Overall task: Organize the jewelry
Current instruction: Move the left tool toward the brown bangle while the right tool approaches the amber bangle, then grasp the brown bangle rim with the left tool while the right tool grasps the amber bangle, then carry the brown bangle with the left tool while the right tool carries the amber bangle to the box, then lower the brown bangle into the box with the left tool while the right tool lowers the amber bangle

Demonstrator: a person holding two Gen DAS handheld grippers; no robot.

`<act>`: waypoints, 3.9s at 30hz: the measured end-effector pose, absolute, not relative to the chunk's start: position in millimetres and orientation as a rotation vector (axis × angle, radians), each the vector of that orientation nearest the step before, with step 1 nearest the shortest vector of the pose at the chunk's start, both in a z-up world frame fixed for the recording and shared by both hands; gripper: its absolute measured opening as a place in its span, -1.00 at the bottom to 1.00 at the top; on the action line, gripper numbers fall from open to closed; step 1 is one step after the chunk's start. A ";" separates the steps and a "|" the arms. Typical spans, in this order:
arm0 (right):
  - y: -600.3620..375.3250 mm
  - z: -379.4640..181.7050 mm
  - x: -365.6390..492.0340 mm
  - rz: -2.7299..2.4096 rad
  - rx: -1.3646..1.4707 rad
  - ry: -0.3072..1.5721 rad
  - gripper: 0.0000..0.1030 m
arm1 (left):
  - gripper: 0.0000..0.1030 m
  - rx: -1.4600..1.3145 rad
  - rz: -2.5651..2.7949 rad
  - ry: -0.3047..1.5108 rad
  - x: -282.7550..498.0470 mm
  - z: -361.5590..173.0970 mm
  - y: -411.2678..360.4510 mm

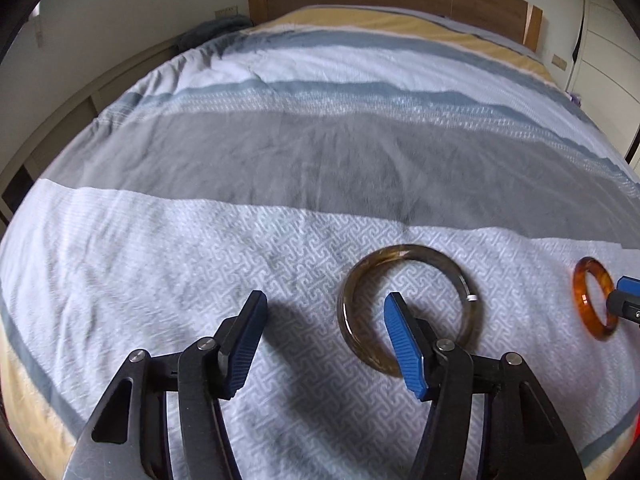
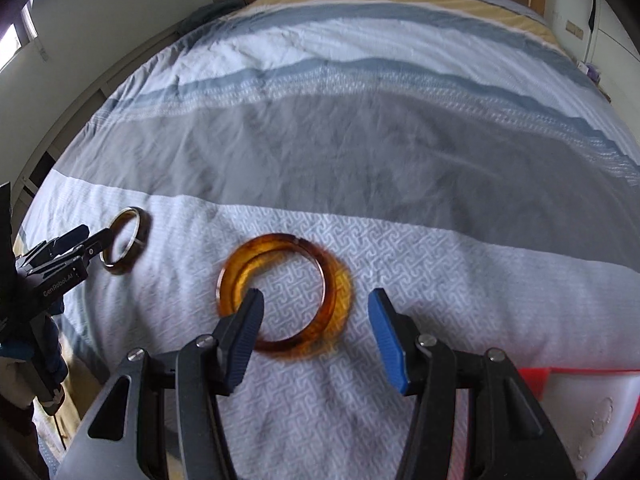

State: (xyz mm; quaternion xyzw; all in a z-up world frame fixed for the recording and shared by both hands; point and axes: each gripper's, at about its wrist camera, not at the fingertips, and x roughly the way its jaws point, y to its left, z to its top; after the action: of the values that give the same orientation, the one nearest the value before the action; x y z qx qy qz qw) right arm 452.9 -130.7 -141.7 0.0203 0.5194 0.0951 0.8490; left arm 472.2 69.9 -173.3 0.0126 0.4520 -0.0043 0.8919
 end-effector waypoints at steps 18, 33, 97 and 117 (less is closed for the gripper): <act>-121.0 -171.3 472.7 0.221 -0.022 1.132 -0.63 | -0.79 0.096 -0.072 0.949 488.4 -192.0 42.8; -130.7 -118.3 408.0 0.178 0.030 1.016 -0.82 | -0.83 0.047 -0.026 0.927 418.6 -143.3 34.6; -355.8 -116.8 218.9 -0.034 0.032 1.042 -0.82 | -0.83 0.285 -0.377 1.029 265.7 -174.3 -291.2; -359.5 -118.2 215.7 -0.085 0.027 1.072 -0.44 | -0.47 0.228 -0.427 1.032 264.9 -168.3 -291.7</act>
State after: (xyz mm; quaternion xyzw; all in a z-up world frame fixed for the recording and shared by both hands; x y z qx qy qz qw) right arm 215.7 -359.5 -118.2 0.0127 0.5106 -0.0403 0.8588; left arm 264.9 -291.7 -168.3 0.1078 0.4885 -0.2022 0.8419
